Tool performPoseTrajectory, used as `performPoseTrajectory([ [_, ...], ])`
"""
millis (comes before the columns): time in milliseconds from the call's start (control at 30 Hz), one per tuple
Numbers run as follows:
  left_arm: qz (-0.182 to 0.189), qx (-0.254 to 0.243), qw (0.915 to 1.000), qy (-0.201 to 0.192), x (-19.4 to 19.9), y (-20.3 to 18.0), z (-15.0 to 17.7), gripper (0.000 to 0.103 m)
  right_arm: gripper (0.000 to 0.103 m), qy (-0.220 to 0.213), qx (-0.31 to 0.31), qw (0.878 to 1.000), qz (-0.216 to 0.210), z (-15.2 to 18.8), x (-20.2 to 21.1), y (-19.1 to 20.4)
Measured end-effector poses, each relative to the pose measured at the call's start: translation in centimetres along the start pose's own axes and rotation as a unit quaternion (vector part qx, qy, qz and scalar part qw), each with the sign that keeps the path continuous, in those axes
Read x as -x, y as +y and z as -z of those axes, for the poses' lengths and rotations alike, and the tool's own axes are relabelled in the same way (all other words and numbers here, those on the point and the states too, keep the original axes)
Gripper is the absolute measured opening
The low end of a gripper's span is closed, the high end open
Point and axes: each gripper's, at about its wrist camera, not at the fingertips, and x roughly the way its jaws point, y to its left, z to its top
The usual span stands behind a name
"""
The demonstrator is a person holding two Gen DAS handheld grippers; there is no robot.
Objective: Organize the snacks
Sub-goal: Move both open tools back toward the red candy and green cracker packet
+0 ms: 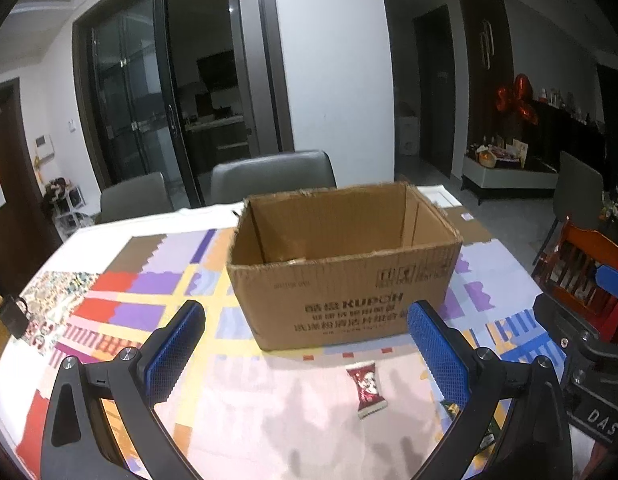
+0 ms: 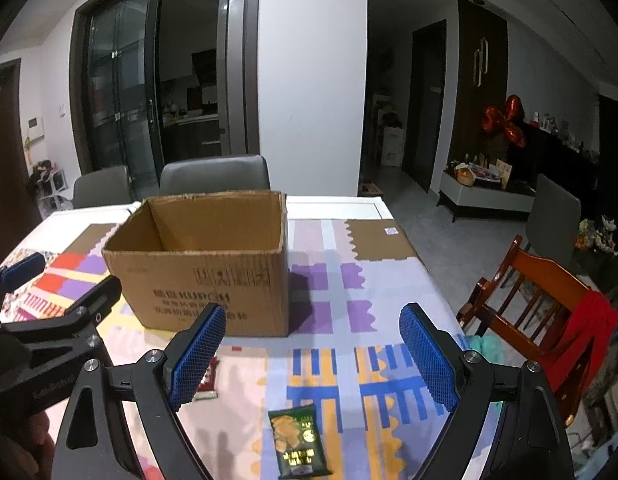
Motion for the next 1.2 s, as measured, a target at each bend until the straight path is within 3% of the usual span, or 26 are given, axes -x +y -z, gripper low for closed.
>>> performPoseTrajectory([
  [433, 0.015, -0.005, 0.9997, 0.017, -1.3, -1.1, 3.0, 0.103, 0.089, 0.016, 0.008, 1.0, 0.006, 3.3, -0.1, 0.0],
  [1000, 0.047, -0.036, 0.9969, 0.051, -5.1, -2.7, 6.9, 0.103, 0.089, 0.069, 0.005, 0.998, -0.002, 8.2, -3.6, 0.3],
  [1200, 0.048, -0.025, 0.9963, 0.067, -6.4, -2.7, 7.6, 0.103, 0.089, 0.087, 0.001, 0.996, -0.003, 9.8, -4.6, 0.2],
])
